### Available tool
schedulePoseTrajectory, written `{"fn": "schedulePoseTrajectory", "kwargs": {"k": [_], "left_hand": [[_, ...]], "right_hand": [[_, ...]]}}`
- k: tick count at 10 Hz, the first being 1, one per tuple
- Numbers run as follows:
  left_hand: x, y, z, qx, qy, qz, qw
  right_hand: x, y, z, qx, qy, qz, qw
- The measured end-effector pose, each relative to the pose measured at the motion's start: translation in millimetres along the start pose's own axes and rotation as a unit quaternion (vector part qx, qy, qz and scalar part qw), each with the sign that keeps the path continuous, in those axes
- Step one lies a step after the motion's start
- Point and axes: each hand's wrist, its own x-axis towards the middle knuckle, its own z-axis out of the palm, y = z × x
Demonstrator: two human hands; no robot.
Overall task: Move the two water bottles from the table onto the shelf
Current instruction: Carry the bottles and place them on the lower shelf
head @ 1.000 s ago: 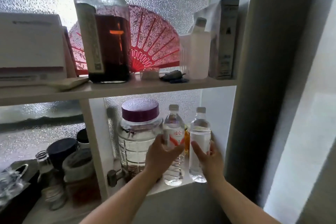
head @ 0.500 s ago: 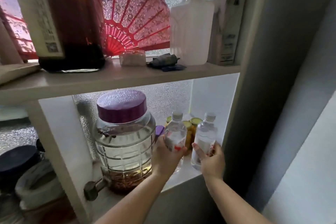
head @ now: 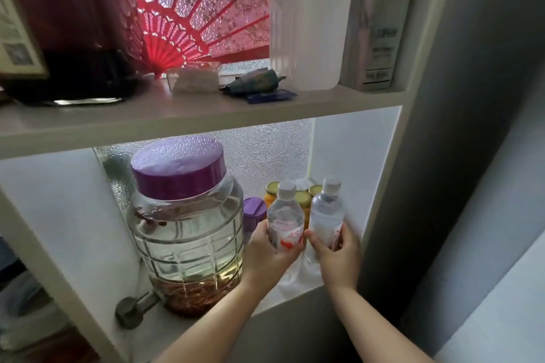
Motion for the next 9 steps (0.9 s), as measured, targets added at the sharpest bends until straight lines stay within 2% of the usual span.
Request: {"fn": "schedulePoseTrajectory", "kwargs": {"k": [3, 5, 7, 8, 9], "left_hand": [[1, -11, 1, -0.046, -0.032, 0.027, 0.998], [-2, -10, -3, -0.051, -0.056, 0.002, 0.997], [0, -7, -10, -0.058, -0.13, -0.086, 0.986], [5, -9, -9, -0.042, -0.149, -0.15, 0.977], [4, 2, -12, -0.001, -0.145, -0.17, 0.975]], "right_hand": [[2, -1, 4, -0.013, 0.014, 0.0, 1.0], [7, 0, 4, -0.011, -0.01, 0.025, 1.0], [8, -11, -1, -0.016, -0.056, 0.064, 0.996], [6, -15, -9, -0.042, -0.066, 0.07, 0.994], [-1, -22, -18, -0.1, -0.05, 0.056, 0.992]]}}
